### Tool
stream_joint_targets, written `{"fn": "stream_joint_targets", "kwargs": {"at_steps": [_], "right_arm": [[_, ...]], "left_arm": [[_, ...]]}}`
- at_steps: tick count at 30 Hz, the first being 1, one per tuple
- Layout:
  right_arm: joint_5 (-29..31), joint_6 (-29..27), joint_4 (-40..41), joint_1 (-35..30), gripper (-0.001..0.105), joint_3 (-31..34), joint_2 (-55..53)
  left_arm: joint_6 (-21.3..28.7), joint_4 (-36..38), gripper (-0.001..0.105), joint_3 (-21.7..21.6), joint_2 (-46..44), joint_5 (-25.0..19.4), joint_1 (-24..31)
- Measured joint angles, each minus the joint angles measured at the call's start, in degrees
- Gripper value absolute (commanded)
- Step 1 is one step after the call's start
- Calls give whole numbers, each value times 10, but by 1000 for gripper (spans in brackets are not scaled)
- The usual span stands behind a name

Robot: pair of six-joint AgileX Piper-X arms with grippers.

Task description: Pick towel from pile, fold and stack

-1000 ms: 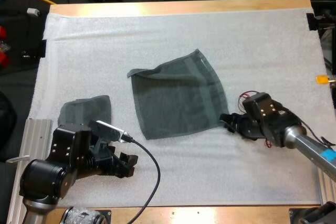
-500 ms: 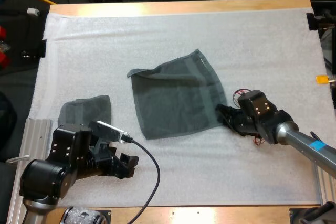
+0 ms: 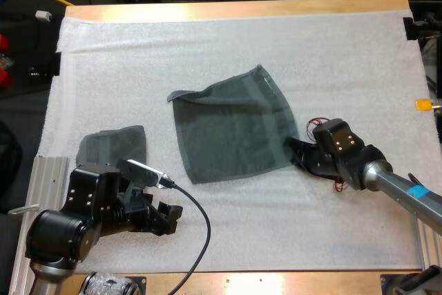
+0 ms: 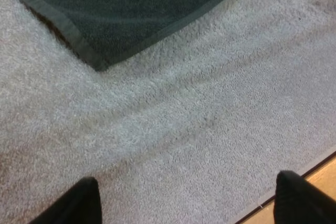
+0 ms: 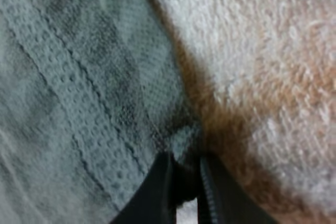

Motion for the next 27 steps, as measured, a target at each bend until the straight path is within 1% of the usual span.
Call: {"fn": "stream_joint_targets", "kwargs": {"at_steps": [3, 7, 13, 16, 24, 27], "right_arm": [[0, -23, 25, 0, 0, 0, -16], [5, -66, 78, 0, 0, 0, -50], [16, -113, 132, 0, 0, 0, -84], [19, -114, 144, 0, 0, 0, -91], [20, -117, 156, 0, 0, 0, -90], [21, -117, 159, 0, 0, 0, -90]], "left_arm": [[0, 0, 66, 0, 0, 0, 0], [1, -10, 66, 0, 11, 6, 0], [1, -50, 66, 1, 67, 40, 0], [1, -65, 66, 1, 108, 41, -8], [-1, -131, 66, 1, 231, 43, -72], [-6, -160, 66, 1, 271, 45, -82]]}}
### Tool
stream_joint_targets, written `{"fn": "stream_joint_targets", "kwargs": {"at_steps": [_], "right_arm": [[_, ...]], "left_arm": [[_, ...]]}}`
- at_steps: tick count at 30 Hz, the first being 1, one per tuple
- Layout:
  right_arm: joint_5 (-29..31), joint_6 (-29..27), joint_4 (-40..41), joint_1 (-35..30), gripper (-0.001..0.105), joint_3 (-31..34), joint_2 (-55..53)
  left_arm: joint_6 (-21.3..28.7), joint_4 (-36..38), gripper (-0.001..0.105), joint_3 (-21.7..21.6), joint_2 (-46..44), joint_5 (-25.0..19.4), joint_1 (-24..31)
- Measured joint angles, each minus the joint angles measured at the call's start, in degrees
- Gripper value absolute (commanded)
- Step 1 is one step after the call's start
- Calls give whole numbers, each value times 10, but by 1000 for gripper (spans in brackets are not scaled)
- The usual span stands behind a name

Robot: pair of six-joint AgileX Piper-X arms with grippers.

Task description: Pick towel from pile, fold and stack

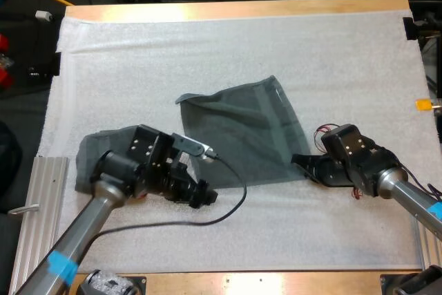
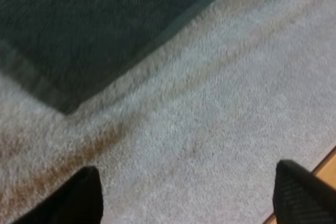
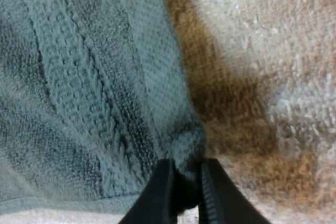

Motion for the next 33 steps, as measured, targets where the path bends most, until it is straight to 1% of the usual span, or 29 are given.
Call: {"fn": "stream_joint_targets", "kwargs": {"at_steps": [5, 19, 28, 33], "right_arm": [[1, 0, 1, 0, 0, 0, 0], [1, 0, 1, 0, 0, 0, 0], [1, 0, 1, 0, 0, 0, 0], [1, 0, 1, 0, 0, 0, 0]], "left_arm": [[-19, -36, 66, 0, 61, -22, 0], [-28, -81, 66, 0, 200, -23, 0], [-29, -130, 66, 0, 217, -21, 0], [-31, -138, 66, 0, 217, -19, 0]]}}
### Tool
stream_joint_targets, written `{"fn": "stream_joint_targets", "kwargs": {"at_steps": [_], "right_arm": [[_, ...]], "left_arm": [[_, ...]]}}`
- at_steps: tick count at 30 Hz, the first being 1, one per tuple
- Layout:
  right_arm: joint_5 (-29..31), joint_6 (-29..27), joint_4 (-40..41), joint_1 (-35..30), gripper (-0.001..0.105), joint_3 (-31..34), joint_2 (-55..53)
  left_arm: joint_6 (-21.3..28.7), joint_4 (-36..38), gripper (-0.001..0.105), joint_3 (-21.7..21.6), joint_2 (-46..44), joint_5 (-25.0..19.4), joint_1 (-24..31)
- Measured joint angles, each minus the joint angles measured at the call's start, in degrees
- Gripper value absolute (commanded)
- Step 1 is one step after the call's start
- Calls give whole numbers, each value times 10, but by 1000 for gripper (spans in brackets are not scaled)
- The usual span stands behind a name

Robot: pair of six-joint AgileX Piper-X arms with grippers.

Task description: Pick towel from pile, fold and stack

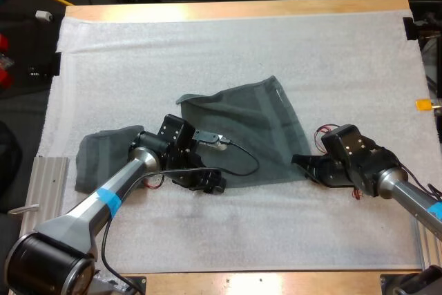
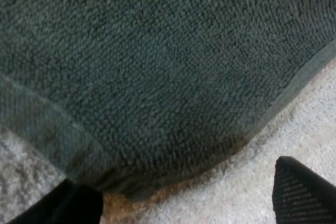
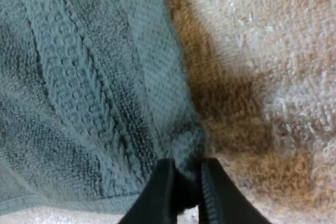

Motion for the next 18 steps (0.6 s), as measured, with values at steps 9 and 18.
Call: {"fn": "stream_joint_targets", "kwargs": {"at_steps": [9, 18], "right_arm": [[0, 0, 0, 0, 0, 0, 0], [0, 0, 0, 0, 0, 0, 0]], "left_arm": [[-17, -27, 59, 0, 0, -1, 0], [-29, -39, 30, 0, 0, -1, 0]]}}
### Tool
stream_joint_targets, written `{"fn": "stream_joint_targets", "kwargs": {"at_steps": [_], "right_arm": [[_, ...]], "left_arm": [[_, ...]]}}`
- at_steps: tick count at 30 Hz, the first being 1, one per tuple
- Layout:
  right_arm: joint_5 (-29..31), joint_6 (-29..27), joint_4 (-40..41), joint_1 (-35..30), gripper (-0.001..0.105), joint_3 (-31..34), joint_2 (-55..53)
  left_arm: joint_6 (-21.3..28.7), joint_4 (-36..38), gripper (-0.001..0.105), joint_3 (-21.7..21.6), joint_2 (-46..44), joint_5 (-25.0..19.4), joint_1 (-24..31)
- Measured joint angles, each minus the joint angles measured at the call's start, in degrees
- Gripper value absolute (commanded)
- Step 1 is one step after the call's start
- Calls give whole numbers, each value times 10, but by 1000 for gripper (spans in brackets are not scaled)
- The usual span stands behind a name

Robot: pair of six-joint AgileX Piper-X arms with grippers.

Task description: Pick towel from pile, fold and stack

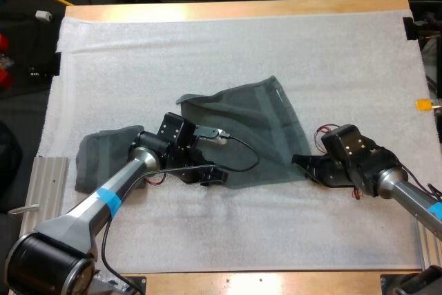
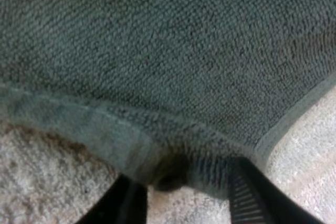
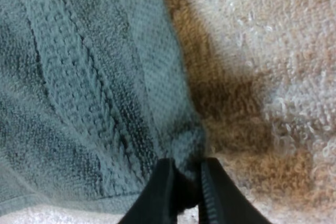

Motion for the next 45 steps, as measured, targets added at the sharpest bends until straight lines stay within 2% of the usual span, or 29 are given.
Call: {"fn": "stream_joint_targets", "kwargs": {"at_steps": [2, 7, 21, 23, 26, 28, 29, 30, 32, 37, 45], "right_arm": [[0, 0, 0, 0, 0, 0, 0], [0, 0, 0, 0, 0, 0, 0], [0, 0, 1, 0, 0, 0, 0], [0, 0, 1, 0, 0, 0, 0], [0, 0, 1, 0, 0, 0, 0], [0, 0, 1, 0, 0, 0, 0], [0, 0, 1, 0, 0, 0, 0], [0, 0, 1, 0, 0, 0, 0], [0, 0, 1, 0, 0, 0, 0], [0, 0, 1, 0, 0, 0, 0], [0, 0, 3, 0, 0, 0, 0]], "left_arm": [[0, -1, 27, 0, 0, 0, 0], [0, -2, 0, 0, 0, -4, 0], [8, 7, 0, 0, 0, -4, 0], [7, 8, 3, 0, 0, -4, 0], [-13, 7, 24, 0, 0, -5, 0], [-24, 4, 51, 0, 0, -5, 0], [-28, 2, 58, 0, 0, -3, 0], [-31, 1, 70, 0, 0, -1, 0], [-37, 0, 71, 0, 0, -1, 0], [-55, -6, 53, 0, 0, -2, 0], [-107, -57, 52, 0, 0, 40, 0]]}}
